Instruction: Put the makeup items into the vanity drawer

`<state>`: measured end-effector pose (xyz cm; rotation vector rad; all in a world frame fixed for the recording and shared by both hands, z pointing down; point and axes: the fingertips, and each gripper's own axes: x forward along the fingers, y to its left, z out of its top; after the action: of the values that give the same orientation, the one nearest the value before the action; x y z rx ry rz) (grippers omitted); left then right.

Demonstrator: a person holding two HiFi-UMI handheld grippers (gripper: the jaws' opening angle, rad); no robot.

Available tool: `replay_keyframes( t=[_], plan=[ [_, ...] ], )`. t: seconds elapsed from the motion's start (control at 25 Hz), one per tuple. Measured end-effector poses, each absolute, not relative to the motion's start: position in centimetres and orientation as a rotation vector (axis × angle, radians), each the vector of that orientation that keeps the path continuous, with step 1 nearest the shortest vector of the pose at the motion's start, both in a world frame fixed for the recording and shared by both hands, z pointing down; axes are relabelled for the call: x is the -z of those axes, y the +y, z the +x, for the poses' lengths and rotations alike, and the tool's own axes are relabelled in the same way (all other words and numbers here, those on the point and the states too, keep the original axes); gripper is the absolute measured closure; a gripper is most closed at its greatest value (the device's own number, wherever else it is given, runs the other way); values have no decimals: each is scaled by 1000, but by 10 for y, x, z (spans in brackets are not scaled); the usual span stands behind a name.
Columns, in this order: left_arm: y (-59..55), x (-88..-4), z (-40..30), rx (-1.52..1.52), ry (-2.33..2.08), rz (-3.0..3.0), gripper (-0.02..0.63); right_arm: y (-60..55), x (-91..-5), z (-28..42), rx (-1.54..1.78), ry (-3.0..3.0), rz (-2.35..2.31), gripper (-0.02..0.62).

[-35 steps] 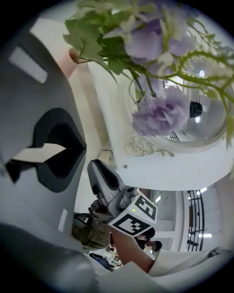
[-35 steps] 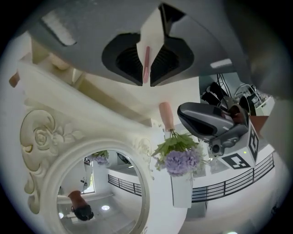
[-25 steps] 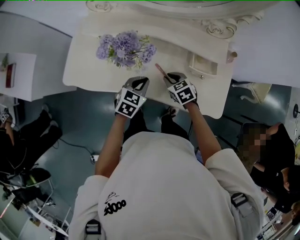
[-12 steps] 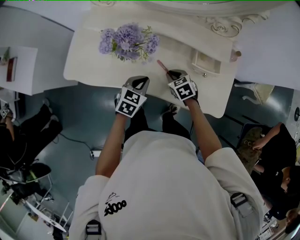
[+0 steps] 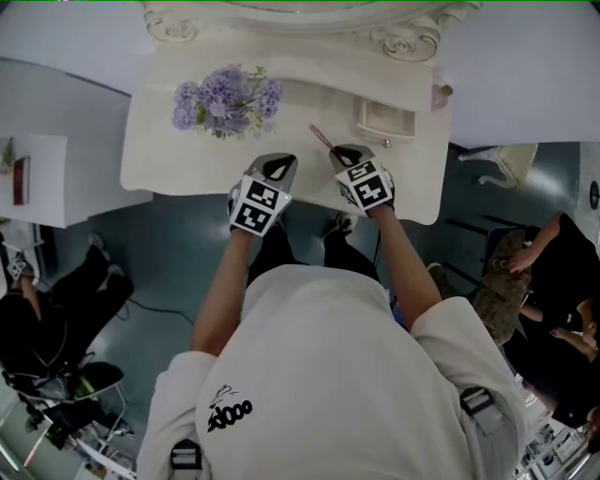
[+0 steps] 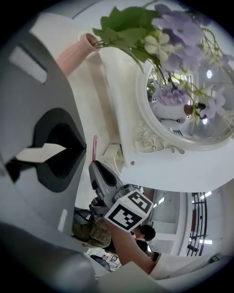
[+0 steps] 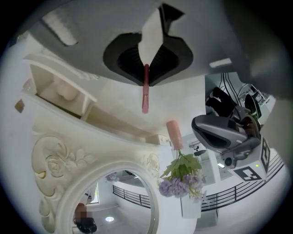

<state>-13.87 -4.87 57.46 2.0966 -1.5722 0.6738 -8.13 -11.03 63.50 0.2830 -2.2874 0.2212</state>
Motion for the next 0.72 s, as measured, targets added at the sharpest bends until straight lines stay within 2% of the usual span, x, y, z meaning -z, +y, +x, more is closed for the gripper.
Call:
replay_keyframes(
  t=[0.44,0.72],
  plan=[
    [-128,-533,-73,-662,-1387,2379,589,-164,-544,13,-221,-2382,702,558],
    [-164,-509,-48,-663,-1343,2457,589,-180,-526,62,-231,-2358,806,557]
  ],
)
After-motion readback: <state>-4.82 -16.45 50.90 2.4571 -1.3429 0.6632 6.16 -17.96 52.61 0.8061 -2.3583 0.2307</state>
